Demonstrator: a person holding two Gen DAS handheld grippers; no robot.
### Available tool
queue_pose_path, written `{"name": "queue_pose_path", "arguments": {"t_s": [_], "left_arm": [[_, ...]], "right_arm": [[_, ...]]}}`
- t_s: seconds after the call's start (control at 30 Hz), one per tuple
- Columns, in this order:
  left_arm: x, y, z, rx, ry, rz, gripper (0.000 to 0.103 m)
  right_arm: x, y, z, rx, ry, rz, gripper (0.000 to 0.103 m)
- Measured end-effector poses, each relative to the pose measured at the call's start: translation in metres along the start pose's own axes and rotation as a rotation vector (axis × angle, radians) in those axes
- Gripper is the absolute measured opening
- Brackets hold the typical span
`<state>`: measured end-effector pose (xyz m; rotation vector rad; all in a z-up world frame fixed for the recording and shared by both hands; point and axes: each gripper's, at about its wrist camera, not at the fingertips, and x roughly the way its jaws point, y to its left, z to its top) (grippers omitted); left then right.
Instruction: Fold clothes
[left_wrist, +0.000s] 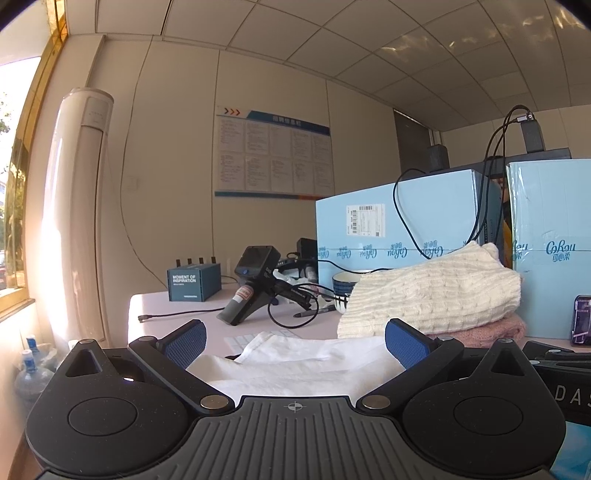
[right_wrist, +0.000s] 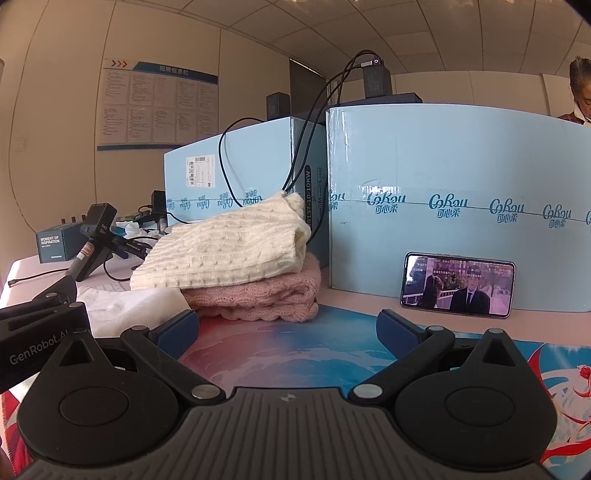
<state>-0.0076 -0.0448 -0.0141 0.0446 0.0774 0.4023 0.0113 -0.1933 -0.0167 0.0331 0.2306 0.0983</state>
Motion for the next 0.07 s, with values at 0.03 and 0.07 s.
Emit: {"name": "queue_pose_path", "arguments": {"t_s": [0.03,0.07], "left_arm": [[0.0000,-0.0006,-0.0001,0.004,0.001,-0.001,0.103],[0.0001,-0.0010,0.0000,0.007,0.001,-0.002,0.103]], "right_arm": [[0.0001,-0.0001,0.0001,0.000,0.001,0.000,0.103],[0.0003,-0.0002,0.0002,0.001,0.001,0.000,0.103]]}}
